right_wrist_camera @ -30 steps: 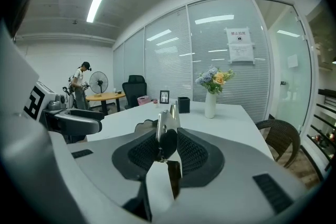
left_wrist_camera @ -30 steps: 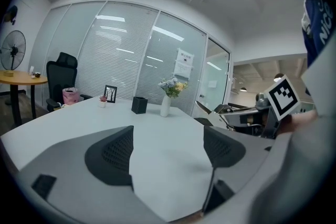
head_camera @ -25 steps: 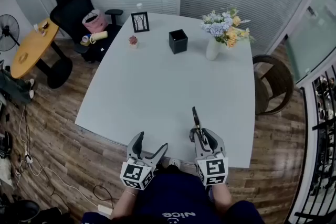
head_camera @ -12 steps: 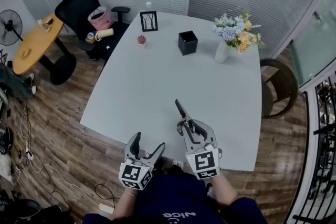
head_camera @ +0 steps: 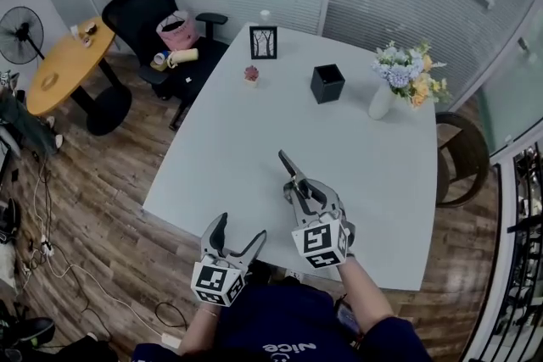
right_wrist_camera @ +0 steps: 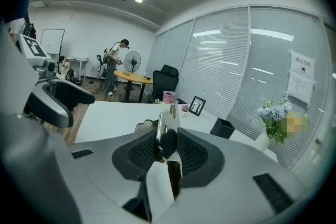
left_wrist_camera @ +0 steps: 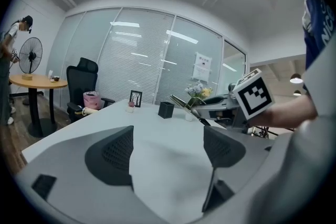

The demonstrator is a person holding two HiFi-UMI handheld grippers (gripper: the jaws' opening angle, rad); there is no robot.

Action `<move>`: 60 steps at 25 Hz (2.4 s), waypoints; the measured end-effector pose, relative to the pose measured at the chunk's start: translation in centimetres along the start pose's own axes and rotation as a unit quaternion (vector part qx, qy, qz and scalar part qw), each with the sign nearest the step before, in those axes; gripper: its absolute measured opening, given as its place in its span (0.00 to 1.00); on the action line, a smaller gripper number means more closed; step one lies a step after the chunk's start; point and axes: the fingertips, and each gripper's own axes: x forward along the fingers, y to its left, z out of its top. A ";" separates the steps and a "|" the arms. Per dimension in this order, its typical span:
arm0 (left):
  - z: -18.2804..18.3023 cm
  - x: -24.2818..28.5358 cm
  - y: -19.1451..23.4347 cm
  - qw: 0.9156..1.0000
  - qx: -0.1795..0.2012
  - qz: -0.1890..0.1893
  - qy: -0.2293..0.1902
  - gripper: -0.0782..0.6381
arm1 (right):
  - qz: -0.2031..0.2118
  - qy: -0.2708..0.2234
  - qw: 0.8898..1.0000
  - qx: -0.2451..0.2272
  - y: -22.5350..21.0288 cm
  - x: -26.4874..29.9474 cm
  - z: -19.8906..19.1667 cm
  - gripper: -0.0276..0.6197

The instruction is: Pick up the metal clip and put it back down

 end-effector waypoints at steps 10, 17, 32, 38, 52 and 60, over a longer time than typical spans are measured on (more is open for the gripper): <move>0.8 1.1 4.9 1.000 -0.001 -0.006 -0.002 0.68 | -0.004 0.054 0.996 -0.073 -0.1 7.9 -0.9 0.21; 1.3 2.3 8.4 1.000 0.006 -0.015 0.000 0.67 | -0.003 0.090 0.992 -0.093 0.0 12.7 -2.3 0.21; 1.5 3.7 11.8 0.999 0.007 -0.026 0.032 0.67 | 0.015 0.196 0.973 -0.123 -0.7 19.7 -9.4 0.22; 0.8 3.2 12.5 0.998 0.006 -0.029 0.053 0.68 | 0.012 0.211 0.968 -0.131 -0.6 20.9 -10.7 0.21; 0.3 2.7 13.6 0.998 0.004 -0.015 0.054 0.67 | 0.012 0.219 0.965 -0.142 -0.6 21.7 -11.8 0.23; 0.1 2.6 12.5 0.998 0.002 -0.030 0.054 0.67 | 0.000 0.194 0.979 -0.067 -0.6 20.4 -10.7 0.49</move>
